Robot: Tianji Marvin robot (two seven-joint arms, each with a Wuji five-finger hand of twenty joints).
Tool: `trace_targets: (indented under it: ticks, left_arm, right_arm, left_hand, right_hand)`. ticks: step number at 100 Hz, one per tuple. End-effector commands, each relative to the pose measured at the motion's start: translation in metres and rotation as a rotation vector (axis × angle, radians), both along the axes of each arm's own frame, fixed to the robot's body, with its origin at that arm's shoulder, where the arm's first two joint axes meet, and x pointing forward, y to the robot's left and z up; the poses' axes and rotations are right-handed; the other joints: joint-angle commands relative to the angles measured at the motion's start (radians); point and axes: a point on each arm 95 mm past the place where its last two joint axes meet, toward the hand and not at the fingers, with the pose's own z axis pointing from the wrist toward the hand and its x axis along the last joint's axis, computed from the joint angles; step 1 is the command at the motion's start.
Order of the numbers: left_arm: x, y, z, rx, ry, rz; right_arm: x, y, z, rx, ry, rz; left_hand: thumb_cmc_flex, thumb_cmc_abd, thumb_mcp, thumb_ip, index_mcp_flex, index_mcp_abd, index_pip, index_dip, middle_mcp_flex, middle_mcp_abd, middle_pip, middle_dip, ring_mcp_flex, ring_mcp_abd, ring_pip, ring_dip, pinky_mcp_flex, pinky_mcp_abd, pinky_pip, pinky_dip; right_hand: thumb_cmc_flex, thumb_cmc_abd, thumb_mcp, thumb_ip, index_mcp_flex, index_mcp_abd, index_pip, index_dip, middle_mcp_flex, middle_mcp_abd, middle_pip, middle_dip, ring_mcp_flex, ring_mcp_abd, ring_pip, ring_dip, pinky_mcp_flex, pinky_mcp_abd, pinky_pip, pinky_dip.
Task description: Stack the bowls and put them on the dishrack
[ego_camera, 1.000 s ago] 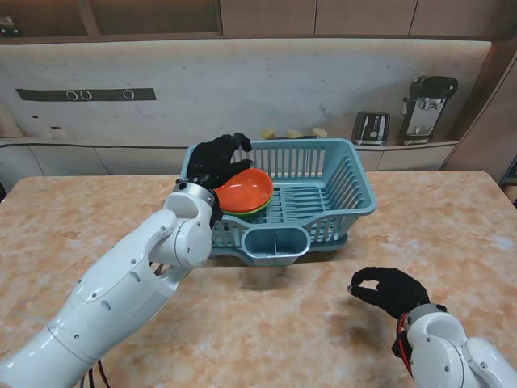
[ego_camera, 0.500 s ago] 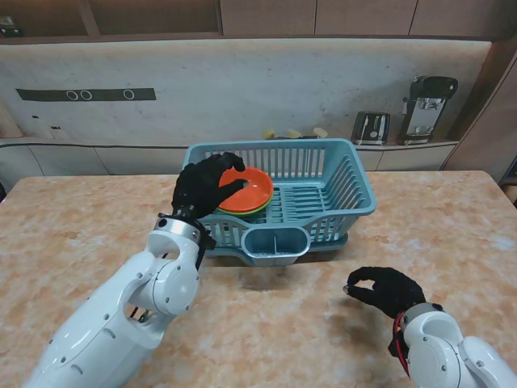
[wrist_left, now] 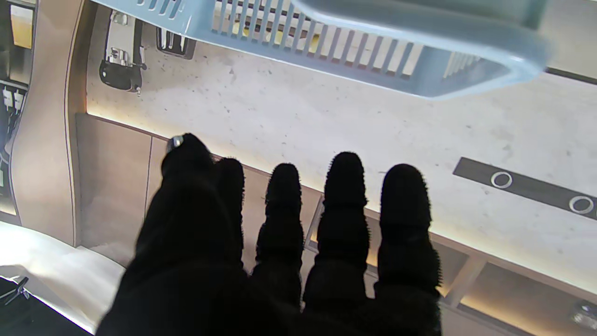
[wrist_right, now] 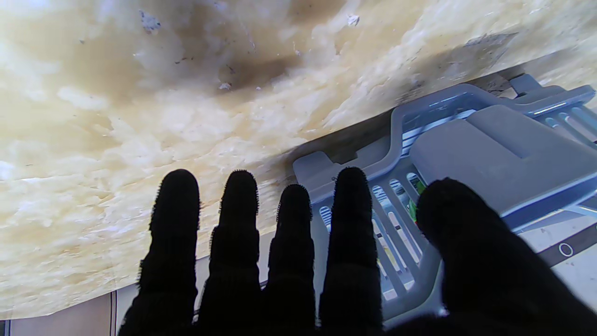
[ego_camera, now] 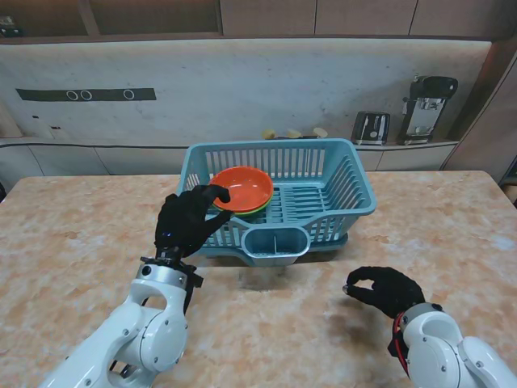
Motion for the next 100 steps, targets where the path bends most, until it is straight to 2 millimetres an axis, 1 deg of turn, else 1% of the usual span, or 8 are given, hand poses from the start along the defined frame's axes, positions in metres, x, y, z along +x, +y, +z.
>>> trace_targets:
  ticks: [1,24,59,75,93,94,95,100]
  left_arm:
    - [-0.010,0.001,-0.003,-0.013,0.018,0.009]
    - [-0.032,0.010,-0.009,-0.001,0.036,0.064]
    - [-0.053,0.033,-0.017,0.035,0.059,0.198]
    - [-0.059,0.044,-0.021,0.055,0.072,0.242]
    - [-0.060,0.052,-0.025,0.070,0.093,0.273]
    - [-0.060,0.053,-0.026,0.072,0.093,0.275]
    - [-0.060,0.053,-0.026,0.074,0.093,0.278]
    - [-0.059,0.056,-0.027,0.085,0.102,0.289]
  right_arm:
    - [-0.004,0.003,-0.003,0.006,0.019,0.007]
    - [-0.005,0.003,-0.001,0.005,0.010,0.002]
    - [-0.009,0.003,0.002,0.005,0.000,-0.004]
    - [-0.011,0.003,0.002,0.004,0.000,-0.004]
    - [-0.012,0.002,0.003,0.001,-0.006,-0.010]
    - [-0.012,0.002,0.003,0.000,-0.006,-0.010]
    - [-0.013,0.002,0.003,0.000,-0.006,-0.011]
    - [-0.013,0.002,0.003,-0.001,-0.009,-0.013]
  left_hand:
    - [0.022,-0.014,-0.012,0.021,0.027,-0.026,0.010,0.023,0.036,-0.009,-0.009,0.023,0.017,0.013,0.007,0.013,-0.011,0.026,0.017,0.014]
    - [0.003,-0.017,-0.015,0.019,0.045,-0.029,0.006,0.033,0.048,-0.010,-0.021,0.032,0.012,0.032,0.004,0.023,-0.032,0.041,0.025,0.024]
    - [-0.009,-0.020,-0.013,0.019,0.065,-0.035,0.008,0.057,0.058,-0.009,-0.042,0.039,0.007,0.043,-0.005,0.027,-0.050,0.048,0.021,0.030]
    - [-0.014,-0.021,-0.012,0.019,0.064,-0.032,-0.003,0.053,0.057,-0.008,-0.046,0.041,0.004,0.045,-0.006,0.029,-0.055,0.048,0.020,0.032]
    - [-0.018,-0.021,-0.011,0.019,0.068,-0.034,-0.007,0.054,0.057,-0.009,-0.049,0.044,0.005,0.046,-0.005,0.031,-0.057,0.046,0.020,0.034]
    - [-0.018,-0.022,-0.012,0.019,0.069,-0.033,-0.007,0.054,0.057,-0.009,-0.049,0.044,0.005,0.047,-0.005,0.032,-0.056,0.046,0.020,0.034]
    - [-0.018,-0.021,-0.011,0.019,0.070,-0.032,-0.008,0.054,0.056,0.002,-0.050,0.044,0.006,0.047,-0.004,0.032,-0.056,0.046,0.020,0.035]
    - [-0.019,-0.021,-0.012,0.019,0.069,-0.032,-0.010,0.054,0.056,-0.009,-0.050,0.045,0.007,0.047,-0.004,0.033,-0.056,0.048,0.021,0.035]
  right_hand:
    - [-0.037,0.022,-0.007,0.022,0.008,-0.022,0.007,0.010,0.010,-0.021,-0.009,0.007,0.019,0.001,-0.005,-0.004,-0.013,0.005,0.002,0.020]
    - [-0.037,0.022,-0.007,0.022,0.009,-0.023,0.008,0.010,0.011,-0.022,-0.009,0.007,0.019,0.001,-0.005,-0.005,-0.013,0.004,0.002,0.020]
    - [-0.036,0.022,-0.007,0.022,0.012,-0.027,0.010,0.011,0.013,-0.022,-0.009,0.008,0.021,0.002,-0.005,-0.004,-0.012,0.005,0.003,0.020]
    - [-0.036,0.022,-0.007,0.022,0.012,-0.028,0.010,0.011,0.013,-0.021,-0.009,0.008,0.020,0.002,-0.005,-0.004,-0.013,0.006,0.003,0.020]
    - [-0.036,0.022,-0.007,0.023,0.014,-0.029,0.011,0.011,0.014,-0.023,-0.009,0.008,0.019,0.003,-0.006,-0.004,-0.013,0.005,0.002,0.020]
    - [-0.036,0.022,-0.007,0.023,0.013,-0.029,0.011,0.011,0.014,-0.023,-0.009,0.008,0.019,0.002,-0.005,-0.004,-0.013,0.005,0.002,0.020]
    - [-0.036,0.022,-0.007,0.023,0.013,-0.030,0.011,0.011,0.014,-0.021,-0.009,0.008,0.020,0.002,-0.005,-0.004,-0.014,0.005,0.002,0.020]
    - [-0.036,0.022,-0.007,0.023,0.014,-0.029,0.012,0.011,0.014,-0.022,-0.009,0.008,0.019,0.003,-0.005,-0.004,-0.013,0.005,0.002,0.020]
